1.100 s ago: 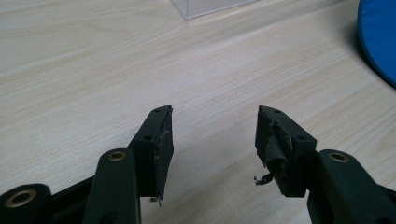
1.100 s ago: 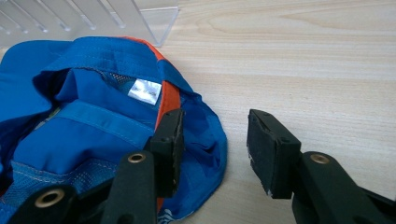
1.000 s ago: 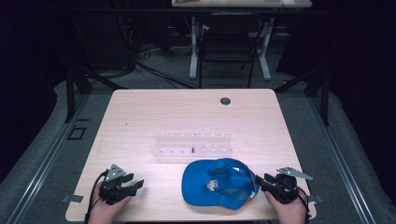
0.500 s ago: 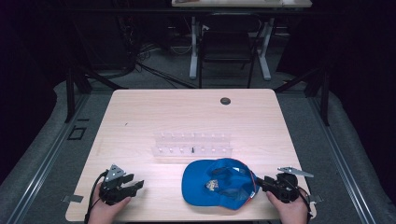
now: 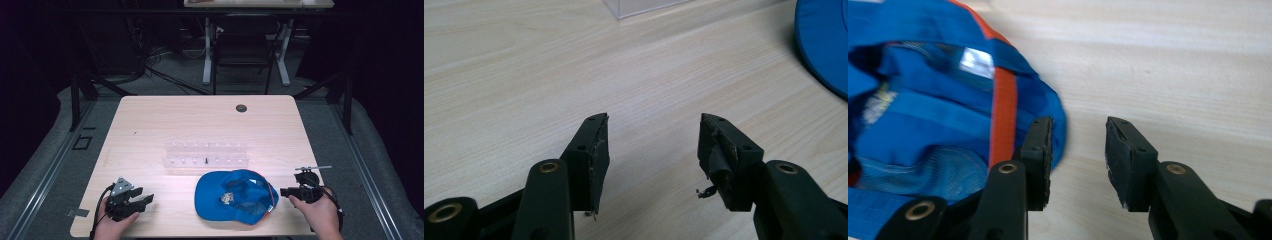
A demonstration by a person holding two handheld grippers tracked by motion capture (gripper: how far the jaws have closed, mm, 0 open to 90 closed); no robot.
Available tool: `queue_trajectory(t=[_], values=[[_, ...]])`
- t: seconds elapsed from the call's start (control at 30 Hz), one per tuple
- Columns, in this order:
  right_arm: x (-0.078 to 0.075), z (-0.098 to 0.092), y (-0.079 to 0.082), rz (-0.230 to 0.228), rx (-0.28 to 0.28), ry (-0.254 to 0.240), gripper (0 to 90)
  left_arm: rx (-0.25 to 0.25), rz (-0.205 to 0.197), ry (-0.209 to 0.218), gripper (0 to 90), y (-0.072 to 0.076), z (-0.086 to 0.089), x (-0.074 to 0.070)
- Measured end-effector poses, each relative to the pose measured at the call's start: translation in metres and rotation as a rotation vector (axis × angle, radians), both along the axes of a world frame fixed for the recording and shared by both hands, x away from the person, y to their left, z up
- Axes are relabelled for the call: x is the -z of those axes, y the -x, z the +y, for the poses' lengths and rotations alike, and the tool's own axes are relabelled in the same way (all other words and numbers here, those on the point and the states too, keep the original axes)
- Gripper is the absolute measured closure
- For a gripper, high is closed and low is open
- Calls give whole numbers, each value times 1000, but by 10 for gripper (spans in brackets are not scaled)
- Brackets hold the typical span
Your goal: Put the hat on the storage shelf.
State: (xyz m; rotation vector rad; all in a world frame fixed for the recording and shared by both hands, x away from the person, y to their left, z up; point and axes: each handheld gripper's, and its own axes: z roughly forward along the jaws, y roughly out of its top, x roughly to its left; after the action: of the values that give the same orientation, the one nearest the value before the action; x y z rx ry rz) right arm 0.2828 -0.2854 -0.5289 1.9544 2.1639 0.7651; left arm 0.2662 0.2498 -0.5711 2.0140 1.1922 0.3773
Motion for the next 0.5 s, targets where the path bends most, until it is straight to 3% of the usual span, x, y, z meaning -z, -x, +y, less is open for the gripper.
queue_trajectory(t=[0.1, 0.2, 0.27, 0.33, 0.5], values=[[0, -1, -10, 80, 5, -7, 632, -5, -2, 1, 465, -1, 0, 1], [-1, 2, -17, 125, 3, -15, 631, -2, 1, 3, 465, -1, -1, 1], [-1, 3, -18, 135, 2, -9, 630, 0, 2, -6, 465, -2, -1, 1], [-1, 6, -22, 176, -11, 12, 628, -1, 4, -8, 465, -2, -2, 2], [3, 12, -27, 220, -12, 10, 632, 5, 4, -8, 465, -1, -2, 2]])
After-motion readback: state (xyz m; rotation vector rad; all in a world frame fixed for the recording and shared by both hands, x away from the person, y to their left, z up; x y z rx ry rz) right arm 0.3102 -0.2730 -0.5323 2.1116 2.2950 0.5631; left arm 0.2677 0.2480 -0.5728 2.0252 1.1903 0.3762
